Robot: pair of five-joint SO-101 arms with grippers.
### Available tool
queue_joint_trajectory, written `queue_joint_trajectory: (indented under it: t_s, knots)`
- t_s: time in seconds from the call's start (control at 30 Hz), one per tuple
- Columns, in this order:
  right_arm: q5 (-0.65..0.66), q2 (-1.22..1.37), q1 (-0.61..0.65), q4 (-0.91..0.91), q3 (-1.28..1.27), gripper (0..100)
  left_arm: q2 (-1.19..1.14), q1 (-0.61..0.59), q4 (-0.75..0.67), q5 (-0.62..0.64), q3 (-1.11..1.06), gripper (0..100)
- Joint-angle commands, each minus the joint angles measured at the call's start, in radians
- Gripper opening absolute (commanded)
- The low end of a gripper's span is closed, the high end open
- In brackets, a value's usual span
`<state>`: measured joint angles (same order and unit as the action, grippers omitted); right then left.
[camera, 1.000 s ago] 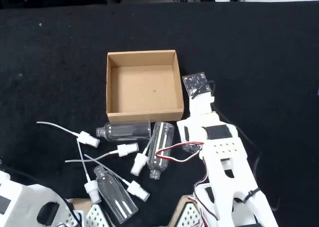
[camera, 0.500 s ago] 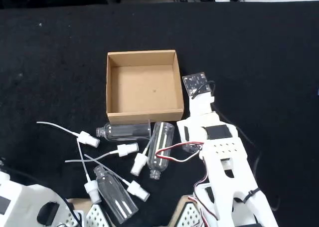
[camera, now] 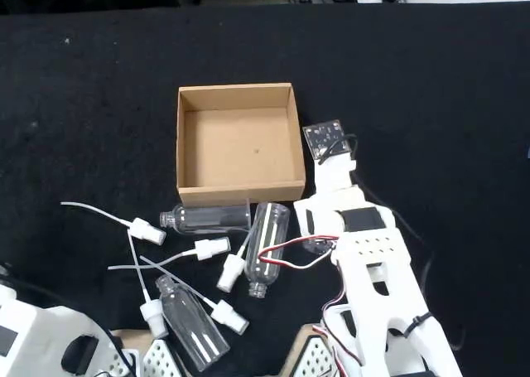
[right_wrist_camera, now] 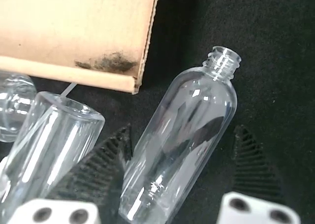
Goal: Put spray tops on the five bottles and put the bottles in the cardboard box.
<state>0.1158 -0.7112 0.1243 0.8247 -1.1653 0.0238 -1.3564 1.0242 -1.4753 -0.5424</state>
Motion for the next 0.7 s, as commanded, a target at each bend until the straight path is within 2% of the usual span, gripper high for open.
queue_joint_trajectory:
  t_s: [0.0, 0.07, 0.23, 0.33, 0.43, 0.53, 0.67]
  knots:
    - [-0.002, -0.042, -0.028, -0.018, 0.007, 28.7, 0.018, 0.021, 0.008, -0.123, 0.010, 2]
    - [-0.006, -0.044, -0.028, -0.017, 0.007, 28.6, 0.018, 0.041, 0.069, -0.031, 0.019, 5]
    - [-0.006, -0.044, -0.029, -0.011, 0.016, 28.6, 0.083, 0.136, 0.256, 0.219, 0.101, 3]
    - [-0.006, -0.044, -0.023, 0.098, 0.093, 28.6, 0.169, 0.194, 0.311, 0.374, 0.122, 3]
    - [0.000, -0.044, -0.023, 0.253, 0.217, 28.6, 0.259, 0.228, 0.275, 0.554, 0.108, 3]
    - [0.014, -0.044, -0.020, 0.362, 0.326, 26.3, 0.325, 0.226, 0.181, 0.703, 0.082, 3]
    - [0.126, -0.044, 0.037, 0.454, 0.429, 17.8, 0.351, 0.229, 0.152, 0.790, 0.045, 3]
